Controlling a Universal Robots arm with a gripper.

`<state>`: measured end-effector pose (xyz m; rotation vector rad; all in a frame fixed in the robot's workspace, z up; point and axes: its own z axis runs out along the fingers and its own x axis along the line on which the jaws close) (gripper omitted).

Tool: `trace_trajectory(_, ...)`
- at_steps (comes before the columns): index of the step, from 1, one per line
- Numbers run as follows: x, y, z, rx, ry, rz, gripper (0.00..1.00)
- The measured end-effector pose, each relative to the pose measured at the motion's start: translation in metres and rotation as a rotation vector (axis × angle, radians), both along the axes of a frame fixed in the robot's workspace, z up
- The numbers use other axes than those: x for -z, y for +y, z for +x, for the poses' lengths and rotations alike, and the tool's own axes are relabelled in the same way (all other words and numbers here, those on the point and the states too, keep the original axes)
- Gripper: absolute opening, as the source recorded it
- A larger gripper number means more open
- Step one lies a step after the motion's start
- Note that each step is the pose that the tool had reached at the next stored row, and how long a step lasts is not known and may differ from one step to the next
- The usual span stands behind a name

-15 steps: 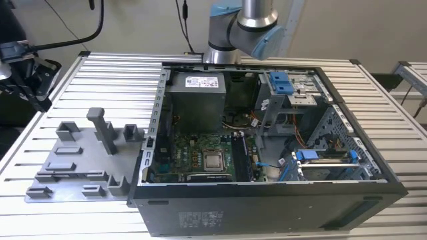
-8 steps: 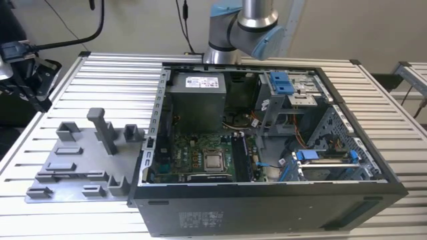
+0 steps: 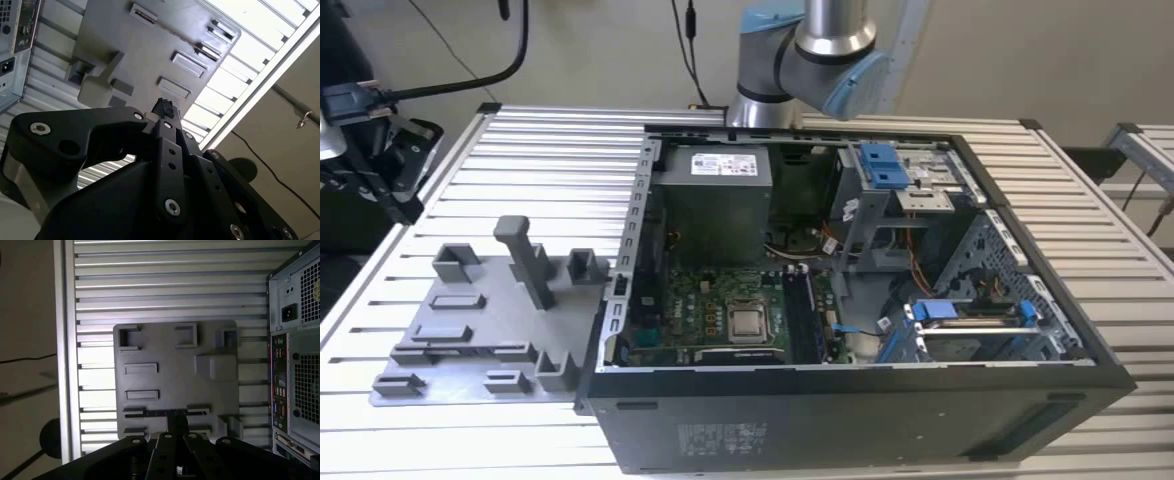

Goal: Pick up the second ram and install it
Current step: 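Pick up the second ram and move it above second insertion slot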

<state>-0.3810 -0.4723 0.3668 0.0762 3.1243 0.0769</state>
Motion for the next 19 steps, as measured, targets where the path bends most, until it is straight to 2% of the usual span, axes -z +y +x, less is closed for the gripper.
trace_trajectory(8,0.0001,-0.0001,0.0001,-0.025,-0.0001,-0.0005,0.11)
trace_trajectory(19,0.0,0.0001,0.0,-0.12,-0.0001,-0.0024,0.11)
